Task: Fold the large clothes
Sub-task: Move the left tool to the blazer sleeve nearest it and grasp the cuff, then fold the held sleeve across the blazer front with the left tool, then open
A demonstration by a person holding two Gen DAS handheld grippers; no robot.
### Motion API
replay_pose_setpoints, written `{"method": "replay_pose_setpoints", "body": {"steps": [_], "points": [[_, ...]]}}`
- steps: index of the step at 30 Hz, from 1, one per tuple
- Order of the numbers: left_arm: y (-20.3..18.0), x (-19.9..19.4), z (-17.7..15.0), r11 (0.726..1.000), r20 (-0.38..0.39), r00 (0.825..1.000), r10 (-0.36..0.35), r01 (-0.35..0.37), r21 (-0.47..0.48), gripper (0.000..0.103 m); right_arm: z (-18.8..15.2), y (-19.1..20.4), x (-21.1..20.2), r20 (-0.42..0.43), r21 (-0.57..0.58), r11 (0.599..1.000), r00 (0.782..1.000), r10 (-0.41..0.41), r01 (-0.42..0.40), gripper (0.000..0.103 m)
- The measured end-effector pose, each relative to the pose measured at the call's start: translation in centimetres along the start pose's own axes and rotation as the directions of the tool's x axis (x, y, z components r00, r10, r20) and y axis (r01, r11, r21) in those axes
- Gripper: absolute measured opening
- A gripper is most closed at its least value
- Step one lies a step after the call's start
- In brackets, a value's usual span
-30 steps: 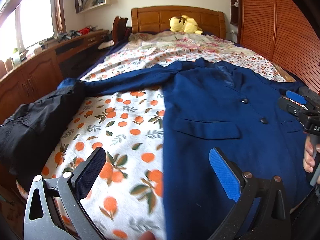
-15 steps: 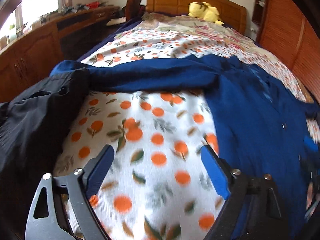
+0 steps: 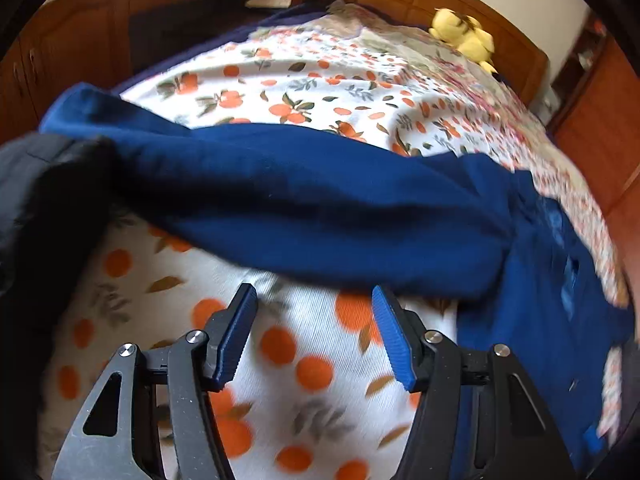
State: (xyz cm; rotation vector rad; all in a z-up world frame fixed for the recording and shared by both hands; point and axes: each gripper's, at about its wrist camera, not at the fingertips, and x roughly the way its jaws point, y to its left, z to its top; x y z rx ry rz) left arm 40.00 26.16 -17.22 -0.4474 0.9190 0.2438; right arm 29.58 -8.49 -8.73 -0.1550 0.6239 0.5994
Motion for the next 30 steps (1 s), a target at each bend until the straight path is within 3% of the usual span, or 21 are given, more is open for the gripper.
{"method": "replay_pose_setpoints", "body": {"steps": [9,13,14,19,24,30], "points": [[-0.2,2.1,1.9,0.995,0.001,1.000,-0.031,0.031,-0.100,0.061,-0.1,0.2,-0.1,0.006,-0.003,1.000,1.000,0.006,-0.006,0.103],[0.0,3.1,2.6,0.994,-0.011,1.000,0.019,-0.020,-0.110,0.025,-0.2,0.2,-0.1,0.006,-0.003,1.000,1.000,0.009,-0.009,0.103],[0.1,3.5,2.7,0.993,-0.021,0.999,0.037,-0.039,-0.112,0.021,-0.2,0.2,-0.1,0.008,-0.003,1.000,1.000,0.008,-0.008,0.103],[-0.9,3.6,3.1,0.996,-0.031,0.996,0.080,-0.081,-0.045,0.003,-0.2,0.5,-0.1,0.016,-0.024,1.000,1.000,0.001,0.000,0.103],[-4.6,0.3,3.1,0.992,0.041,0.994,0.102,-0.105,0.076,0.003,-0.3,0.3,-0.1,0.022,-0.025,1.000,1.000,0.001,0.000,0.103],[-9.7,-3.8,1.7,0.981,0.066,0.998,0.016,-0.028,0.191,0.003,-0.3,0.4,0.0,0.025,-0.038,0.999,1.000,0.000,0.001,0.103]]}}
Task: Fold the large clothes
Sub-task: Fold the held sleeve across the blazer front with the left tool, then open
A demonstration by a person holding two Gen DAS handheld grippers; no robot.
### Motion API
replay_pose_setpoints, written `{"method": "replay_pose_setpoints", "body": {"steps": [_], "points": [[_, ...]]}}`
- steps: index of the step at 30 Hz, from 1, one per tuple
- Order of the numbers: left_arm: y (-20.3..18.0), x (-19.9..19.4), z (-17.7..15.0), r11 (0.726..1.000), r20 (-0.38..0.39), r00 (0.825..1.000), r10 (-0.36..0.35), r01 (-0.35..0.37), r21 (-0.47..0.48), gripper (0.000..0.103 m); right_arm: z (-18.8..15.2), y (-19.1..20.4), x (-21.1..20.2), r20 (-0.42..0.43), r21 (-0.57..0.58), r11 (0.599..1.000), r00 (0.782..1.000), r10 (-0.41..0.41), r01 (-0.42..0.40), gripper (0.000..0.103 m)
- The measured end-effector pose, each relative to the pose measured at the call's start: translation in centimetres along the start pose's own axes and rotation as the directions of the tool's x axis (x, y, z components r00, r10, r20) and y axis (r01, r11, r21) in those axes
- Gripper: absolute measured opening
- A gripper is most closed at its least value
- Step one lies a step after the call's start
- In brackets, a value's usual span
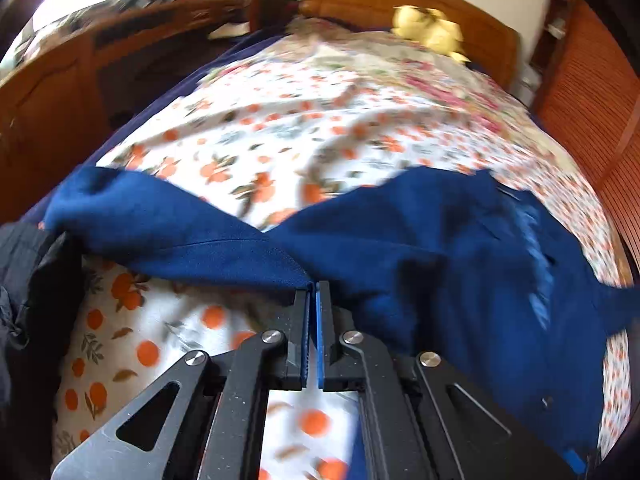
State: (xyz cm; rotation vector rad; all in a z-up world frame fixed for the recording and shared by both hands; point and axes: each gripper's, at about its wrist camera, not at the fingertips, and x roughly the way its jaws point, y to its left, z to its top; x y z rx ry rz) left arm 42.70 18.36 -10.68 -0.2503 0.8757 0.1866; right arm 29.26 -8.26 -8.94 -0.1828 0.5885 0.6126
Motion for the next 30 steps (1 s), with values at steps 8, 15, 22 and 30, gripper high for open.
{"method": "replay_pose_setpoints", "body": {"steps": [8,15,22,30], "points": [[-6.2,-5.5,-1.8,0.982,0.040,0.994,-0.103,0.095,0.161,0.003,-0.1,-0.2,-0.2,0.009,0.008,1.000,1.000,0.000,0.000,0.103],[-4.4,-5.8,-3.9,0.982,0.022,0.999,-0.049,0.044,0.186,0.008,-0.1,-0.1,-0.2,0.013,0.005,1.000,1.000,-0.002,0.002,0.103],[-2.0,-8.1,-3.5,0.986,0.100,0.993,-0.067,0.050,0.162,0.082,-0.1,-0.1,0.0,0.005,0.005,1.000,1.000,0.001,-0.001,0.103],[2.5,-3.4,-1.9,0.999,0.074,0.997,0.026,-0.029,0.045,0.082,-0.1,-0.1,-0.1,0.008,0.004,1.000,1.000,-0.003,0.003,0.103]]}}
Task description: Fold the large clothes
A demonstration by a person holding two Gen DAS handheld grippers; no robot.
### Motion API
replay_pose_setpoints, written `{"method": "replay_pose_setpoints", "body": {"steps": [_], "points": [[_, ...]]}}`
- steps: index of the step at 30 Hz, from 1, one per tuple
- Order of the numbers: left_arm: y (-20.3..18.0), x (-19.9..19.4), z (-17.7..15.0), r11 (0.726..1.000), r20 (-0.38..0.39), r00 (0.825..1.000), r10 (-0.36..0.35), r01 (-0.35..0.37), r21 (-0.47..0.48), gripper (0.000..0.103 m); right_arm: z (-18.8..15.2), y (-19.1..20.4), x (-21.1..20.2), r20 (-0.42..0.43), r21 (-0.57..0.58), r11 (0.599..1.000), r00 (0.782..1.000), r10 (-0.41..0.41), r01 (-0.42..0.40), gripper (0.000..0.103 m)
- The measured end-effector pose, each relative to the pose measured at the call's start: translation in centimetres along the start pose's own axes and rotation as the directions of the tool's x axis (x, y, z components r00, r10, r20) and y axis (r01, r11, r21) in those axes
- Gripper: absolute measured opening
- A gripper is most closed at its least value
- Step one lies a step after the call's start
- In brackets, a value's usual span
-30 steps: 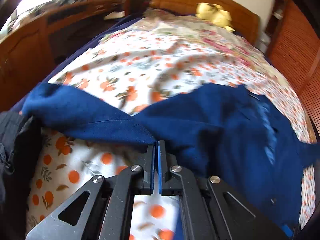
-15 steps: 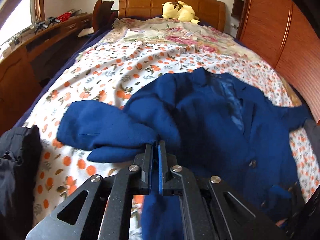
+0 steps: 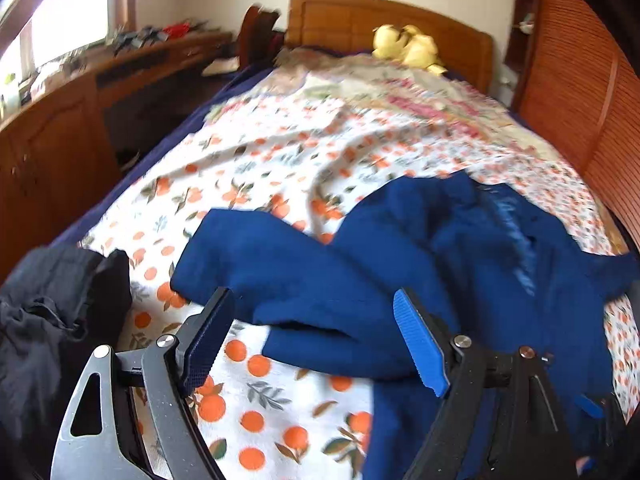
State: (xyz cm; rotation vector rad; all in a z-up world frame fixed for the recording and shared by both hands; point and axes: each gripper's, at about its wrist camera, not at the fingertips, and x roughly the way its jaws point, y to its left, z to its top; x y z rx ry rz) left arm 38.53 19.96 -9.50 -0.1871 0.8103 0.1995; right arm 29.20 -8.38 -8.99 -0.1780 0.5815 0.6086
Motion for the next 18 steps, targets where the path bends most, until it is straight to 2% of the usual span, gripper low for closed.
{"method": "replay_pose_setpoints", "body": {"steps": [6,11,12,13,14,16,18], "points": [[1.1,4.1,-0.6,0.994,-0.071,0.997,-0.037,0.030,-0.106,0.082,0.0,-0.1,0.0,-0.004,0.003,1.000,1.000,0.004,-0.004,0.103],[-0.7,7.0,-0.9,0.993,-0.168,0.984,-0.063,0.046,-0.105,0.082,0.0,-0.2,0.2,-0.009,0.010,1.000,1.000,0.007,-0.007,0.103],[-0.9,7.4,-0.9,0.994,-0.183,0.981,-0.064,0.046,-0.103,0.077,0.1,-0.2,0.2,-0.008,0.012,1.000,1.000,0.007,-0.007,0.103],[-1.1,8.0,-0.9,0.993,-0.205,0.977,-0.065,0.044,-0.108,0.065,0.1,-0.2,0.2,-0.006,0.013,1.000,1.000,0.007,-0.007,0.103],[-1.0,8.4,-0.9,0.992,-0.219,0.974,-0.060,0.034,-0.124,0.057,0.0,-0.2,0.1,-0.004,0.014,1.000,1.000,0.006,-0.006,0.103],[-0.4,8.9,-1.0,0.981,-0.234,0.970,-0.062,0.016,-0.193,0.027,0.0,-0.3,-0.2,0.007,0.019,1.000,1.000,0.003,-0.003,0.103],[-0.4,9.1,-0.8,0.975,-0.250,0.966,-0.068,0.012,-0.220,0.006,-0.1,-0.4,-0.6,0.030,0.027,1.000,1.000,0.000,-0.001,0.103]]}}
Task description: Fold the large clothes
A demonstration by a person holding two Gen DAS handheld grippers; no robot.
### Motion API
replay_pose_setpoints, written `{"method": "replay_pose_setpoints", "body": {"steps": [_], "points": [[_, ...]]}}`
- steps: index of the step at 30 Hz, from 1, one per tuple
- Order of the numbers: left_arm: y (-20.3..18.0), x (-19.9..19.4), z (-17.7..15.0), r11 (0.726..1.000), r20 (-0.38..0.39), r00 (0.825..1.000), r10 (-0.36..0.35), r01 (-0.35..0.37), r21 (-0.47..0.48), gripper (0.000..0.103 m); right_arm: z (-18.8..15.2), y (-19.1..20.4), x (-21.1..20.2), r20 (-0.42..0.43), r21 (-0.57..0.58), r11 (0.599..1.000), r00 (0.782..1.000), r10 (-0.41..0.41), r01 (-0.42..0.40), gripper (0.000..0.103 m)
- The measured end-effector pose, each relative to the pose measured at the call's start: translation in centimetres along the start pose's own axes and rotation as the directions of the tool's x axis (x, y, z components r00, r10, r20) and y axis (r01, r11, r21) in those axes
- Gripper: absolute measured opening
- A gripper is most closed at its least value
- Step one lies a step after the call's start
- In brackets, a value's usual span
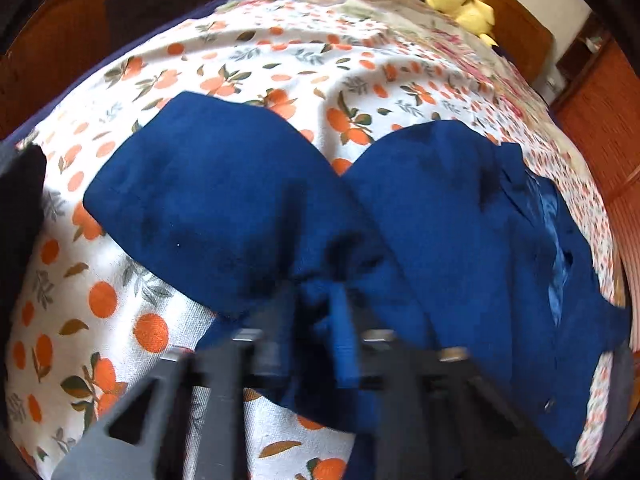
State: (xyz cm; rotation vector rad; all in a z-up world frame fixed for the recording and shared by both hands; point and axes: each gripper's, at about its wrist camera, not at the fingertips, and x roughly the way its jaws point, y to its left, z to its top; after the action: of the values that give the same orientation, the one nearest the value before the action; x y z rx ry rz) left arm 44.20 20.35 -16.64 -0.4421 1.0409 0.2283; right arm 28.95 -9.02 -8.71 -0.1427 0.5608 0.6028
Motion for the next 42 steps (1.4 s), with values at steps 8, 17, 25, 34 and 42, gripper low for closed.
{"method": "replay_pose_setpoints", "body": {"steps": [8,17,25,34,42], "points": [[-4.4,-4.8,-0.3,0.992,0.097,0.995,0.029,-0.040,0.117,0.002,-0.3,-0.3,-1.0,0.022,0.018,1.000,1.000,0.001,-0.001,0.103],[-13.2,-12.6,-3.2,0.952,0.205,0.977,-0.055,-0.011,0.307,0.002,-0.4,-1.6,-2.5,0.022,0.023,0.999,0.999,-0.030,0.030,0.103],[-16.3,-17.1,-6.8,0.920,0.321,0.939,-0.124,-0.013,0.391,0.002,-0.8,-3.0,-3.1,0.005,0.064,0.997,0.999,-0.036,0.036,0.103],[-13.6,-19.9,-10.2,0.910,0.399,0.895,-0.200,0.019,0.413,0.059,-1.7,-2.3,-4.4,0.009,0.037,0.996,0.997,-0.080,0.080,0.103],[-8.8,-19.5,-15.6,0.896,0.468,0.860,-0.202,-0.030,0.443,0.080,-1.8,-2.4,-4.7,-0.014,0.019,0.992,0.992,-0.122,0.122,0.103]]}}
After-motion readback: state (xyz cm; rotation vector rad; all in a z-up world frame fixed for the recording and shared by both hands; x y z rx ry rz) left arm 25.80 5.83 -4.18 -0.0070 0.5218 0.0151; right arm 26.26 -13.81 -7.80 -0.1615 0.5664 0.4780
